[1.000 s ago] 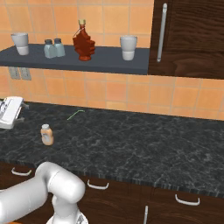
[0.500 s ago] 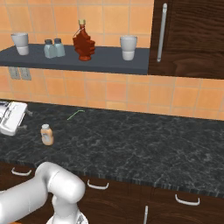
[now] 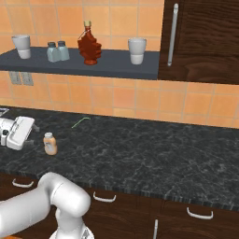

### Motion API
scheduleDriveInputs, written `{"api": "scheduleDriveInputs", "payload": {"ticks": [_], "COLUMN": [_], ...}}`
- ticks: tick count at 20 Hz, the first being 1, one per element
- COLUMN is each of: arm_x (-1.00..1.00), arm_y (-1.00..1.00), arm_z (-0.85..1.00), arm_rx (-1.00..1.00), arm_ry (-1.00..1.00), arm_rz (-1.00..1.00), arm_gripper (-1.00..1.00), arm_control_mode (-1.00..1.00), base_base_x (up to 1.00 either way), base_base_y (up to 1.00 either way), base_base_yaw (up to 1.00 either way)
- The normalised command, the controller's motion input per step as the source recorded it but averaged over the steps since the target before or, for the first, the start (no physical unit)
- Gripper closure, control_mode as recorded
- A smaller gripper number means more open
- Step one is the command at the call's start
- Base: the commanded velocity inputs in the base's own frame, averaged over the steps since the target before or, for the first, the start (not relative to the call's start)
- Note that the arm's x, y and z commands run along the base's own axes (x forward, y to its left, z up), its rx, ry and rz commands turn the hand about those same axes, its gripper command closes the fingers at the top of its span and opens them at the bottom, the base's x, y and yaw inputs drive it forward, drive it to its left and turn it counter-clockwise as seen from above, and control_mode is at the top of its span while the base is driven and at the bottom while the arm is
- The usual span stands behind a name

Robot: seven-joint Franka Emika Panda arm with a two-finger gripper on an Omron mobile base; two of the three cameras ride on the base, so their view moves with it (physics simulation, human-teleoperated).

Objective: Put the shaker and condiment bottle from the counter next to their counterparts in the cabinet.

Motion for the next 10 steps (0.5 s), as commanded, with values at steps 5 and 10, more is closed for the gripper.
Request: {"api": "scheduleDriveInputs", "payload": {"ticks": [5,10], "arm_x": [0.26,0.2], "arm_y": [0.01,0.12], "arm_z": [-0.12,-0.21], "arm_rx": [0.01,0.02], "arm_ry": [0.05,0.13], "arm_rz": [0.0,0.0], "arm_gripper": [-1.0,-1.0], "arm_control_mode": [-1.0,-1.0], "base_base_x": [0.0,0.0], "base_base_y": [0.0,0.0], "base_base_yaw": [0.0,0.0]}}
